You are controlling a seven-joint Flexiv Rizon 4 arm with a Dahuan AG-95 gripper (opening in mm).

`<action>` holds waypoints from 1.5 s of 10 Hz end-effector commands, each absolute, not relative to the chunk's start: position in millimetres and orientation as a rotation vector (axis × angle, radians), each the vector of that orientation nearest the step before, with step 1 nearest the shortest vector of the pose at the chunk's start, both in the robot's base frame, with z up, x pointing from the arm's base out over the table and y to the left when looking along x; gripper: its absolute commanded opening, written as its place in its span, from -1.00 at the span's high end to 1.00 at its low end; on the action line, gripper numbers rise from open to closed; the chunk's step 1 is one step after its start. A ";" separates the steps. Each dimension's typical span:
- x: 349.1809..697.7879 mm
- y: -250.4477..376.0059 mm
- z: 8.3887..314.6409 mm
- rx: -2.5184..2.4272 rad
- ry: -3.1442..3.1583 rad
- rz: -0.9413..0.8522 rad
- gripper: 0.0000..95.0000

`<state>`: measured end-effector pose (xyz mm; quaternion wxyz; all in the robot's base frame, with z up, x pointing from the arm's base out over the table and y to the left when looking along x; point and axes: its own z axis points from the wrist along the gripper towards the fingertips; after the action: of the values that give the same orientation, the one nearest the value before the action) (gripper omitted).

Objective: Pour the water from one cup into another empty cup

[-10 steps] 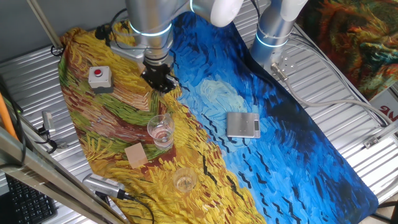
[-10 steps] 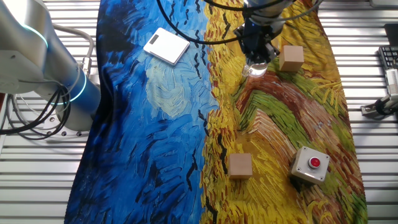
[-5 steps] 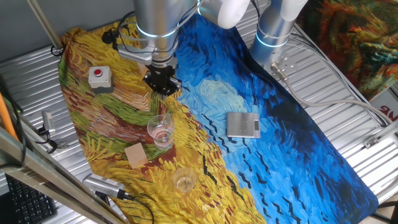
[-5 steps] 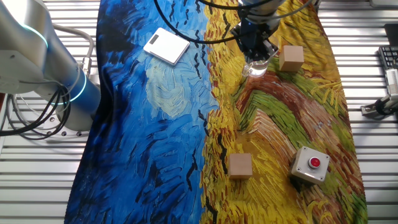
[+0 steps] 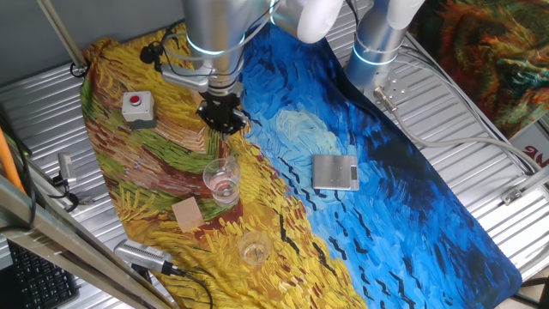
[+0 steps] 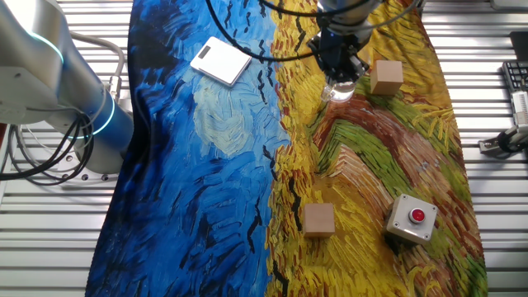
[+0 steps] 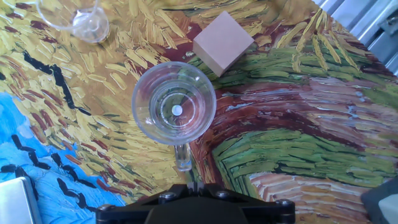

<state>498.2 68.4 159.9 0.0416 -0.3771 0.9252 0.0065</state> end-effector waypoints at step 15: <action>496.4 68.6 162.2 -1.208 2.773 0.103 1.00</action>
<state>496.1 68.4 163.3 0.0563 -0.3985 0.9148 0.0348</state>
